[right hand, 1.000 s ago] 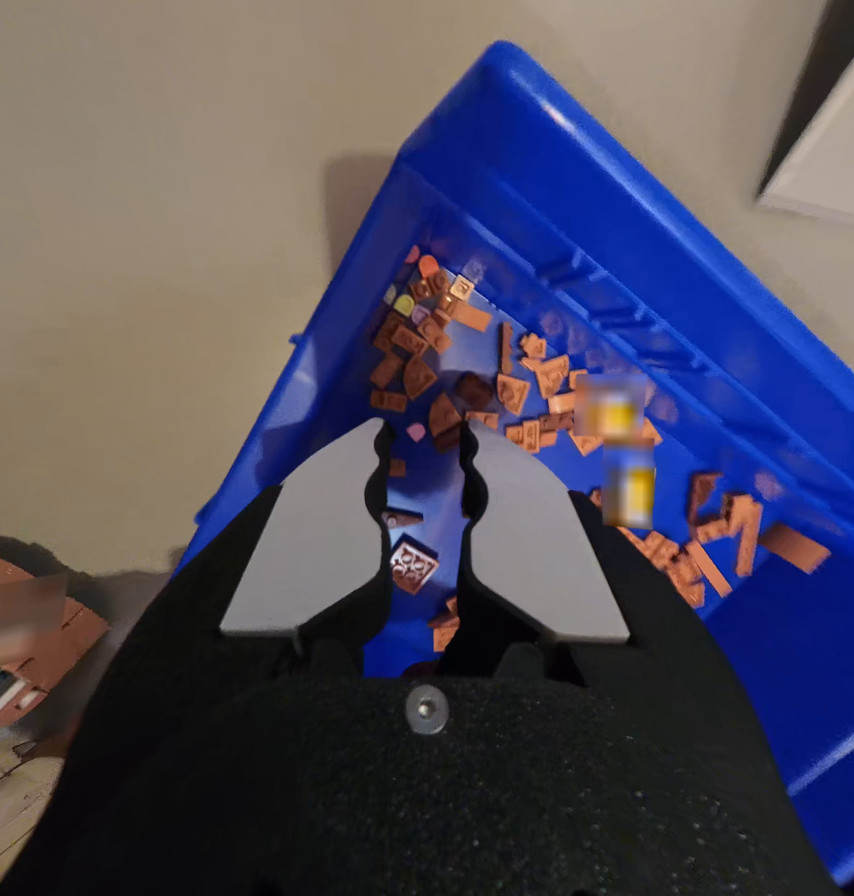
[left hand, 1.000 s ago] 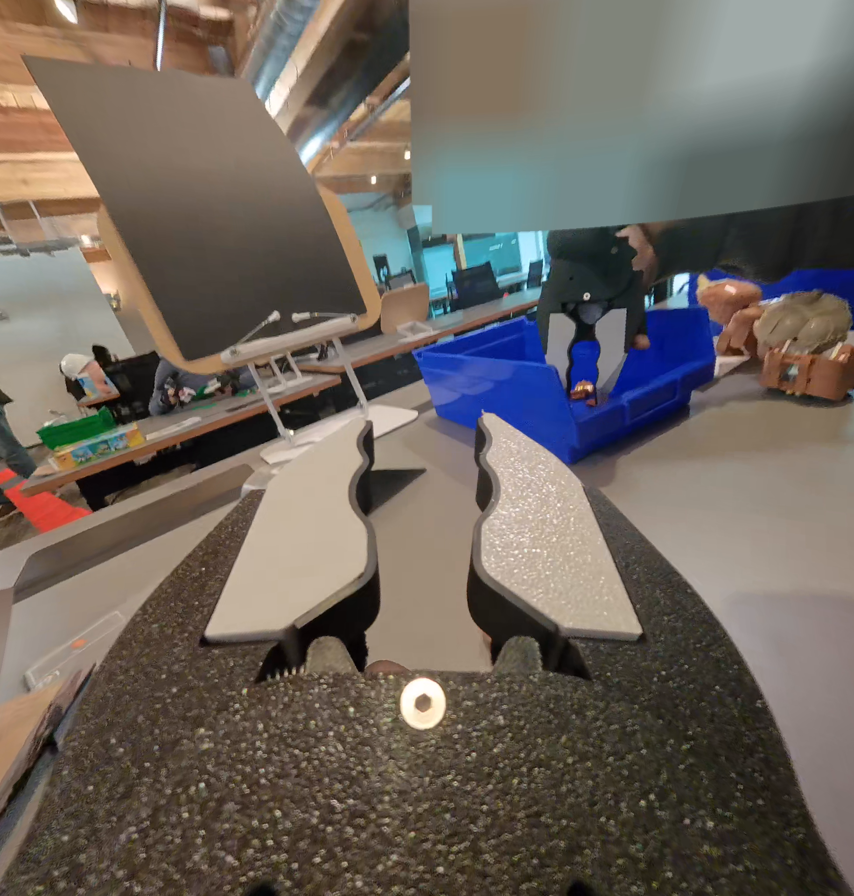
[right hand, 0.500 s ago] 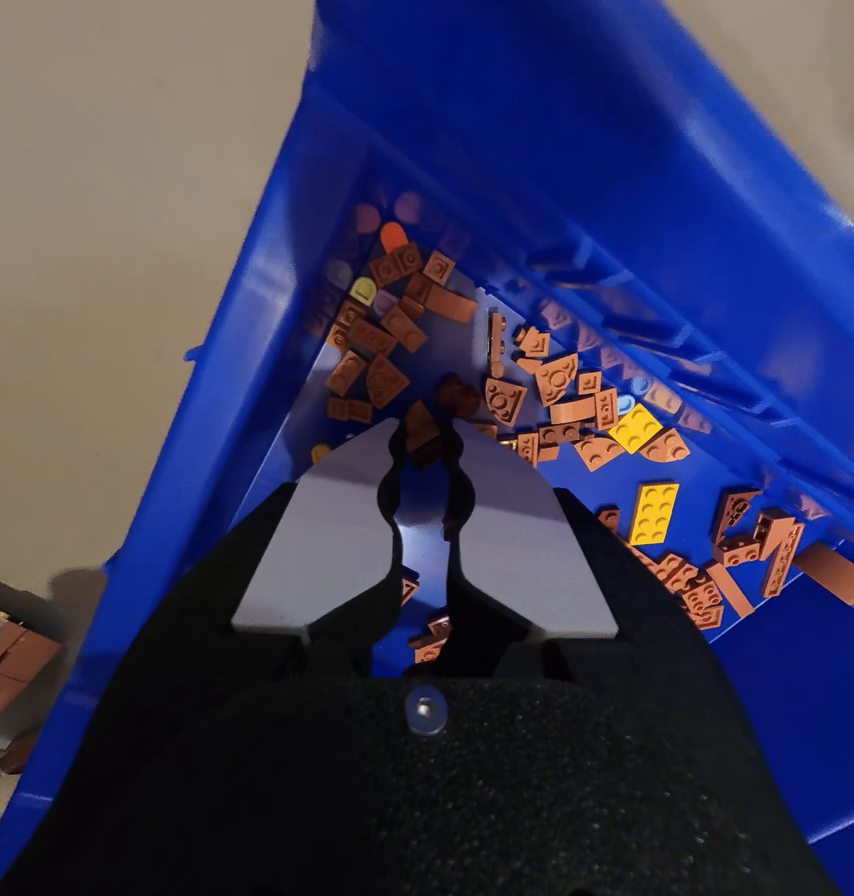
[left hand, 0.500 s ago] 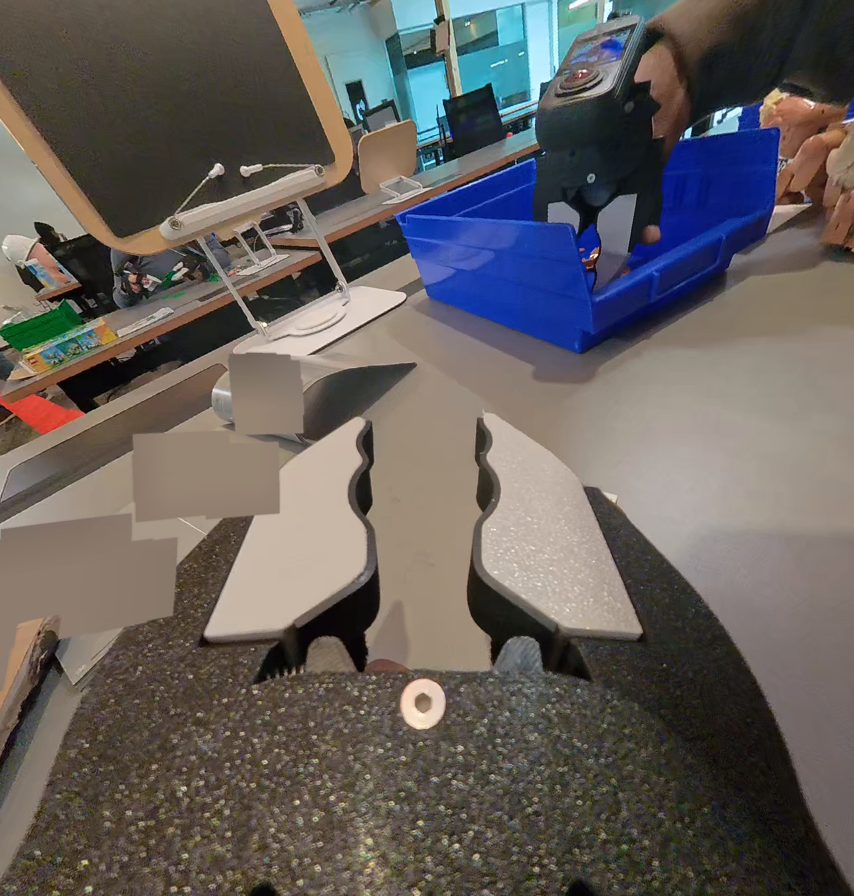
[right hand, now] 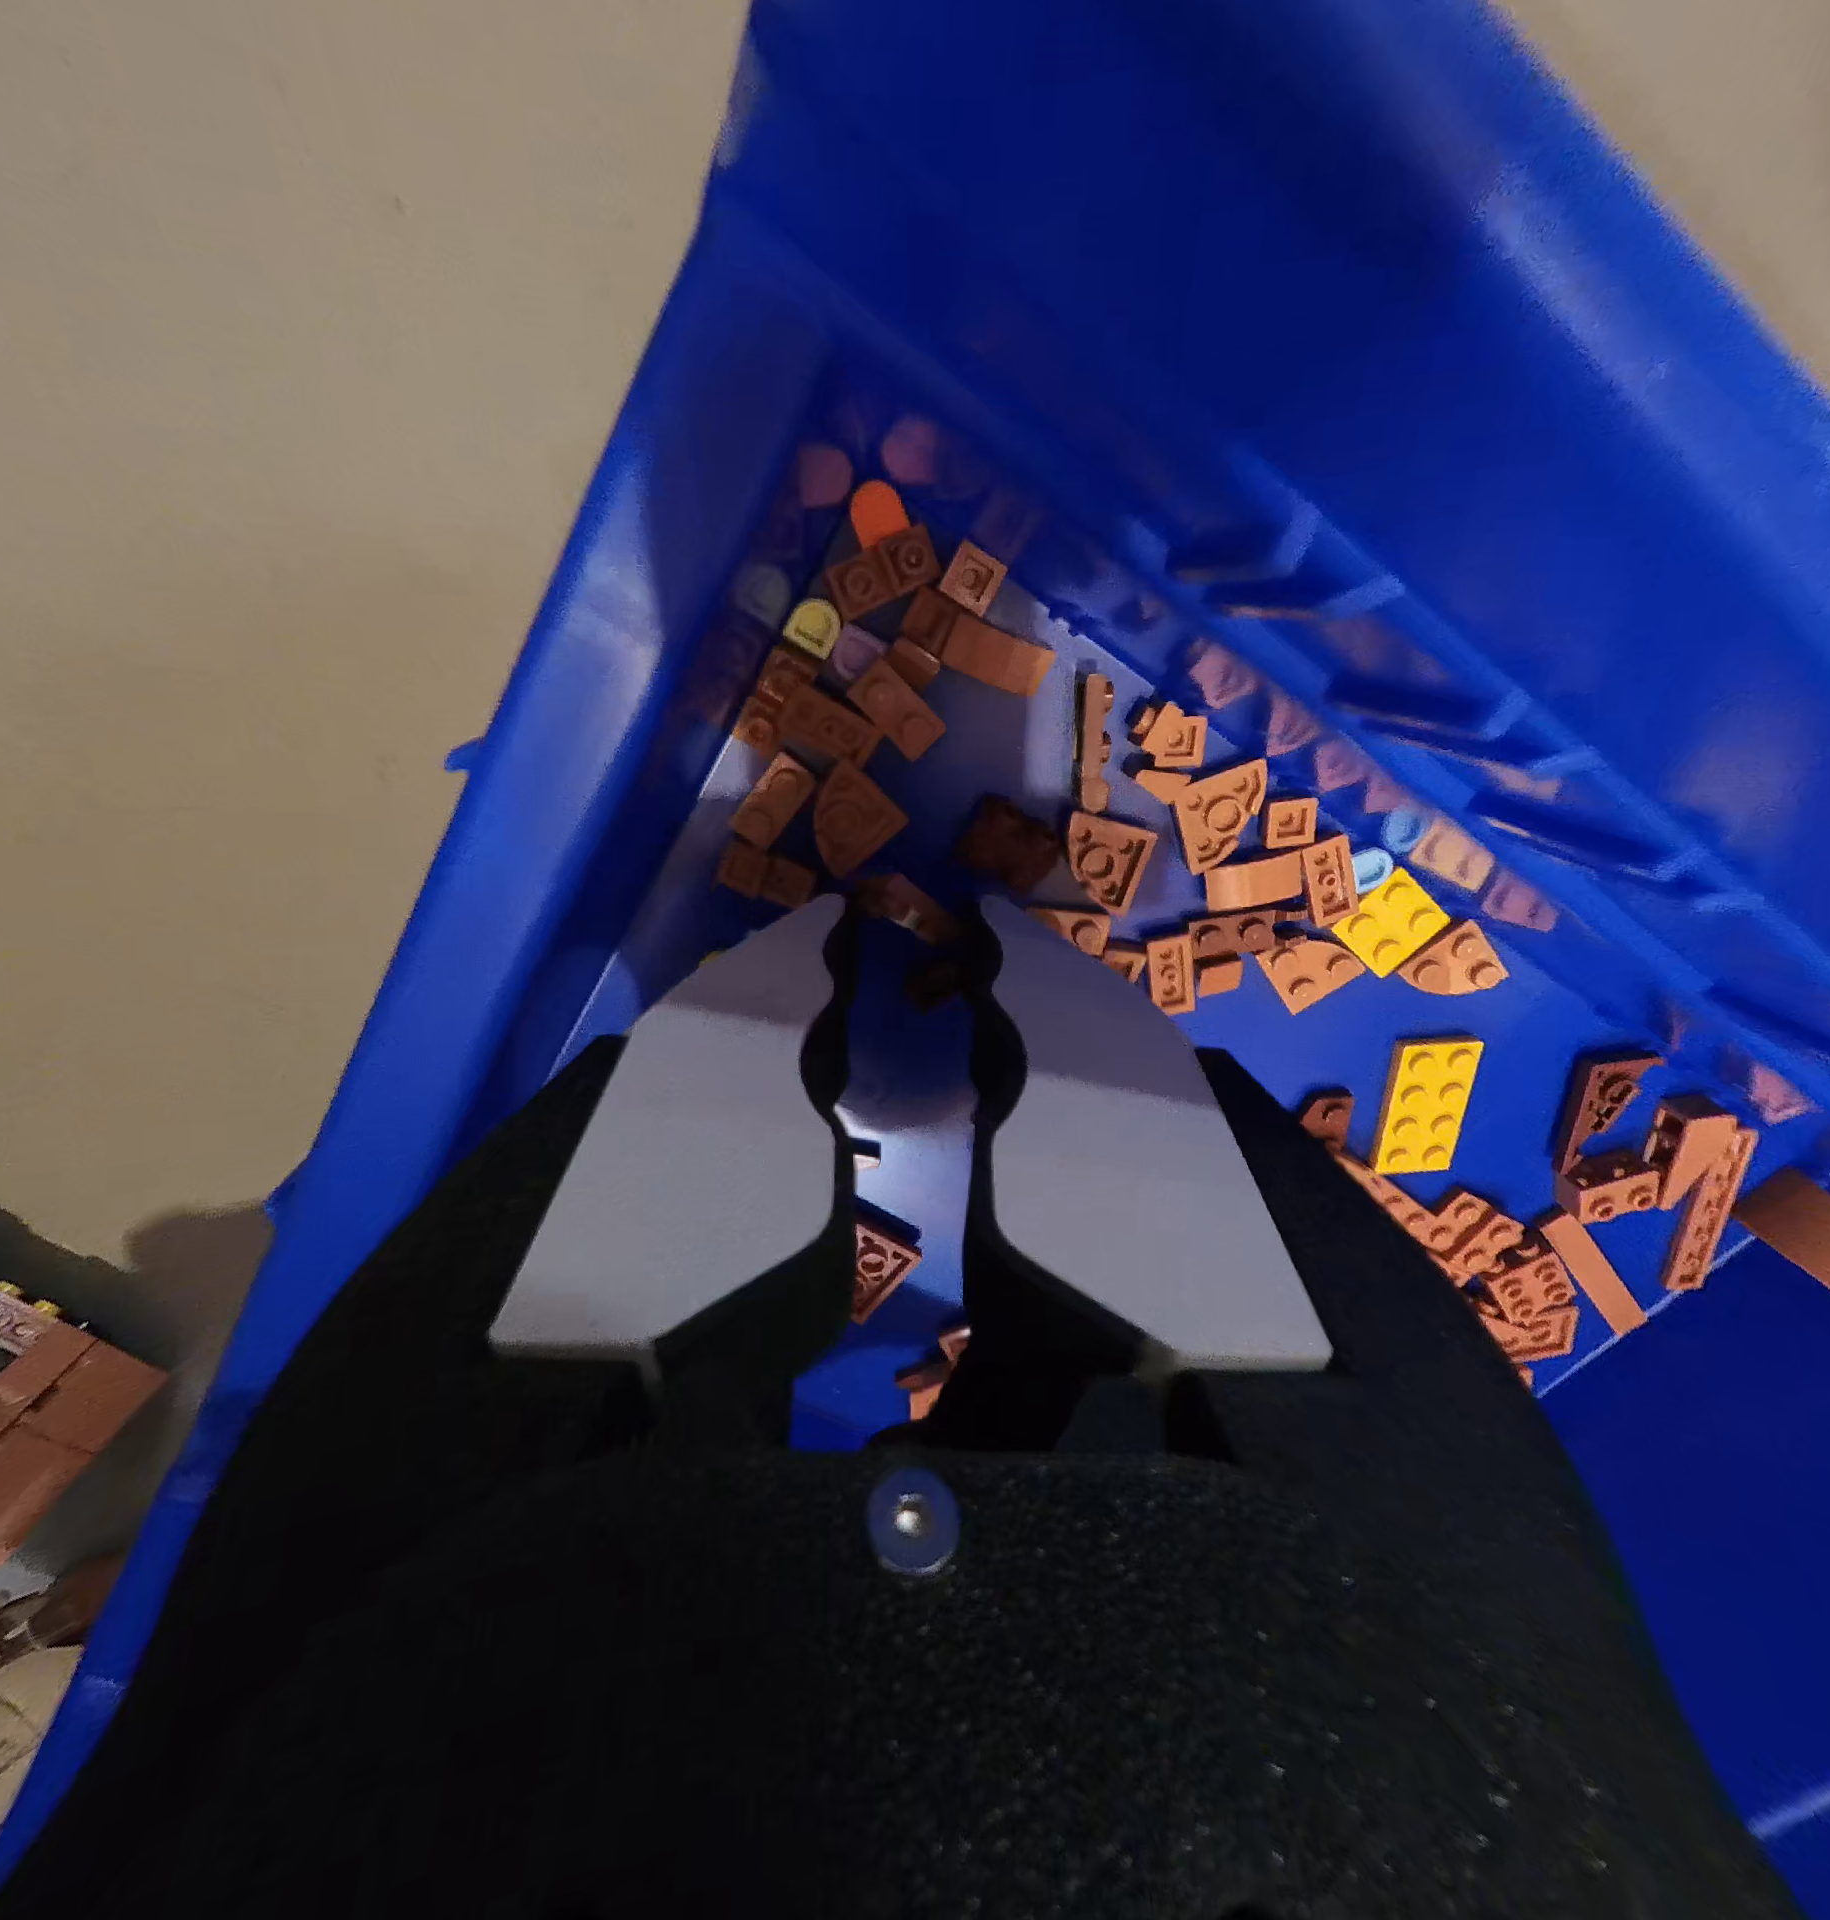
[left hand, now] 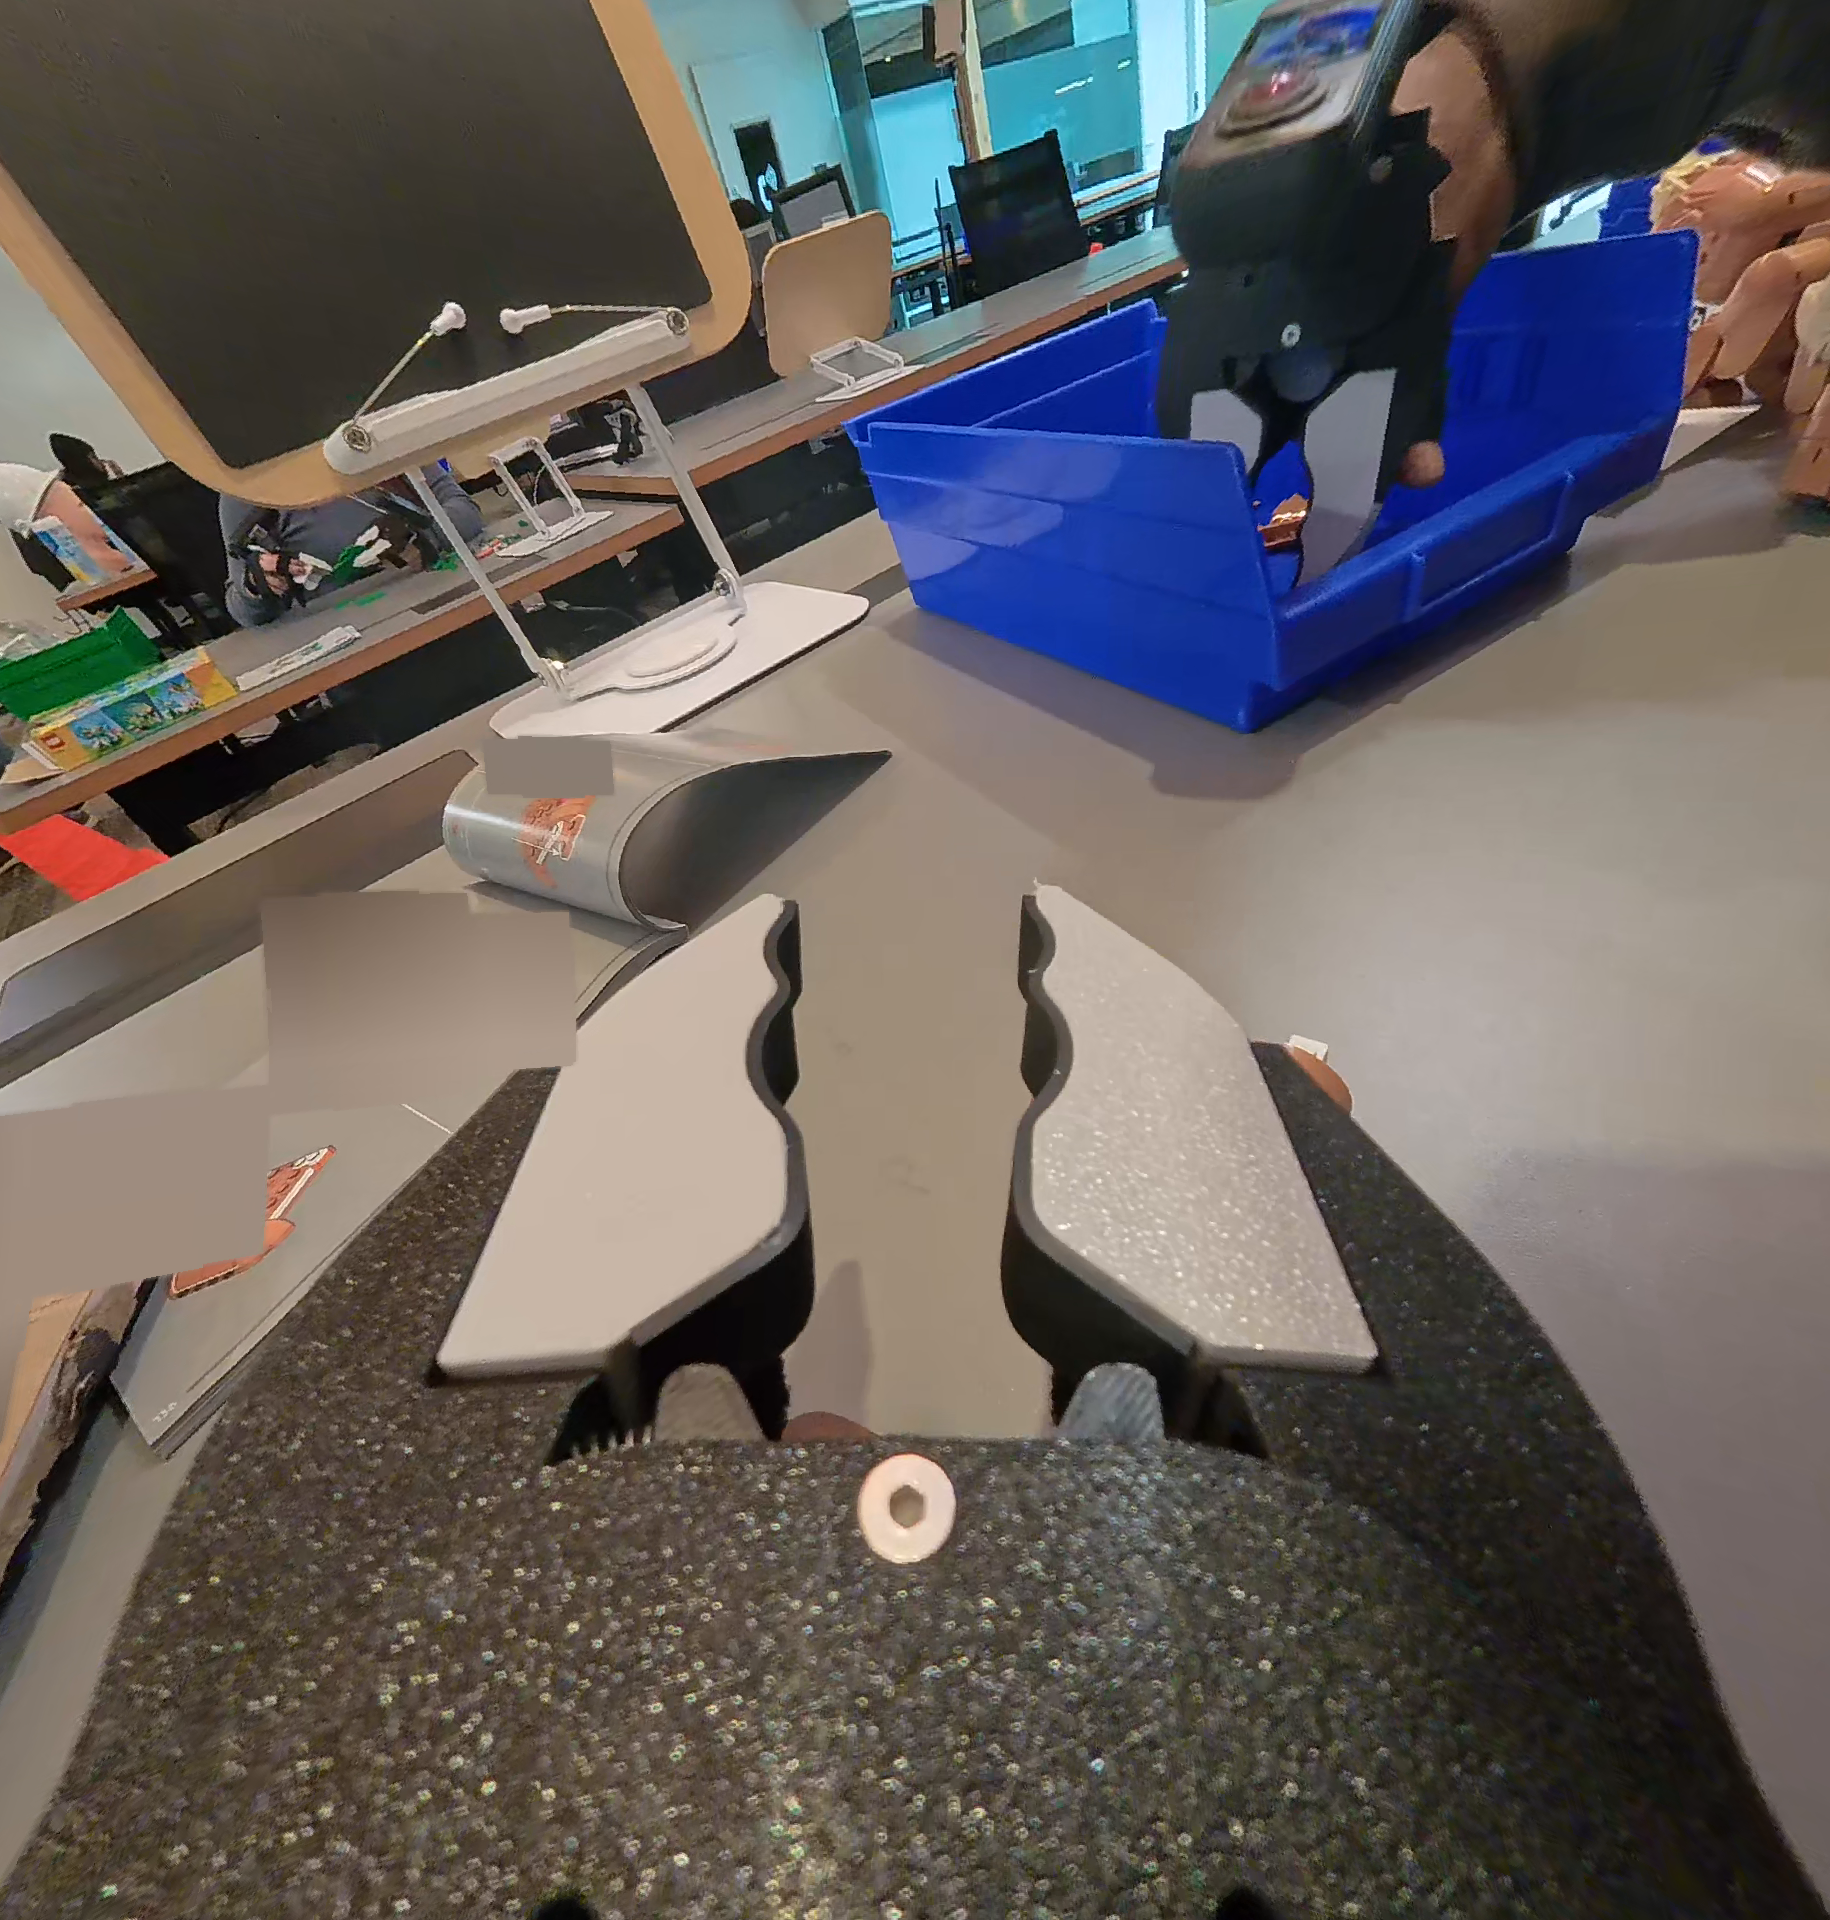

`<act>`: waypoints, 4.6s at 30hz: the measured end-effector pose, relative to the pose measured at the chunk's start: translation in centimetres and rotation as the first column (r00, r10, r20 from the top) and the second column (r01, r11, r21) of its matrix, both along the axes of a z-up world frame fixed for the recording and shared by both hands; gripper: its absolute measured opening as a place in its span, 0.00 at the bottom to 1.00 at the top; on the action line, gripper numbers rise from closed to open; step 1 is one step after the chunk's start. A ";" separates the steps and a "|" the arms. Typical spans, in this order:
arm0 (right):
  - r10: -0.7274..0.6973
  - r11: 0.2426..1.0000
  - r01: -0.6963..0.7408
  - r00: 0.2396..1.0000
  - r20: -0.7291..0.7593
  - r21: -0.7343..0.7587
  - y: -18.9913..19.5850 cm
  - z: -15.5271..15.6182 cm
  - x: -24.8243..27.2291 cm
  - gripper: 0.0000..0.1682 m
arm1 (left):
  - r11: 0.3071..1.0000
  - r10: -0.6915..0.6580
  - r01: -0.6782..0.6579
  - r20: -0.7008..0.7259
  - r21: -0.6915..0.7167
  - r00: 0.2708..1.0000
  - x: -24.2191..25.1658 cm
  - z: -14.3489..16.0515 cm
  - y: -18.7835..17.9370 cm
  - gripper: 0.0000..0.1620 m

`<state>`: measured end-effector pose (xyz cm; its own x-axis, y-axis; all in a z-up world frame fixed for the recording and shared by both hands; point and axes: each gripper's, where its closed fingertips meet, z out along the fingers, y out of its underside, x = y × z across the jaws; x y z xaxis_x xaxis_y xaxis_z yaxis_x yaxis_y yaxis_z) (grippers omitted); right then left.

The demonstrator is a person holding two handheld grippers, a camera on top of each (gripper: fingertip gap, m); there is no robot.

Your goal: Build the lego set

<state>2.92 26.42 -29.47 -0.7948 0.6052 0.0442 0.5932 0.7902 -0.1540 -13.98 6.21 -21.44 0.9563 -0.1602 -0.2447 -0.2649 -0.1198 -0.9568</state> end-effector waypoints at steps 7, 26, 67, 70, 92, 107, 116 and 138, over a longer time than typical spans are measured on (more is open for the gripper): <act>-0.024 0.985 -0.005 0.986 -0.164 -0.172 -5.4 6.9 0.3 0.11 | 1.000 -0.001 0.001 -0.004 -0.006 1.000 0.1 -0.1 0.0 0.25; -0.077 0.961 0.030 0.984 -0.162 -0.274 -10.0 6.3 0.0 0.17 | 1.000 0.002 -0.001 -0.010 0.027 1.000 0.1 0.7 -0.6 0.25; -0.130 0.985 0.100 0.965 -0.228 -0.140 -14.2 1.1 3.3 0.08 | 0.999 0.012 -0.013 -0.006 -0.034 1.000 -0.2 -0.6 0.1 0.25; -0.134 0.987 0.112 0.971 -0.197 -0.119 -14.4 -0.2 3.4 0.12 | 0.999 0.018 -0.018 -0.010 -0.033 1.000 -0.3 -0.6 0.0 0.25; -0.486 0.874 0.476 0.864 -0.129 -0.101 5.9 0.3 -5.2 0.11 | 0.999 0.041 -0.041 -0.009 -0.035 0.999 -0.9 -0.7 0.0 0.24; -0.520 0.848 0.509 0.852 -0.051 -0.151 6.5 -0.4 -5.2 0.08 | 0.999 0.027 -0.028 -0.024 -0.034 0.999 -0.5 -0.6 0.0 0.24; -0.506 0.857 0.488 0.857 -0.097 -0.164 6.4 0.4 -4.8 0.06 | 0.999 0.026 -0.027 -0.026 -0.030 0.999 -0.4 -0.5 -0.1 0.24; -0.474 0.856 0.367 0.838 -0.271 -0.364 -2.2 9.8 -1.8 0.03 | 1.000 0.027 -0.027 -0.032 0.003 0.999 -0.4 0.3 -0.5 0.24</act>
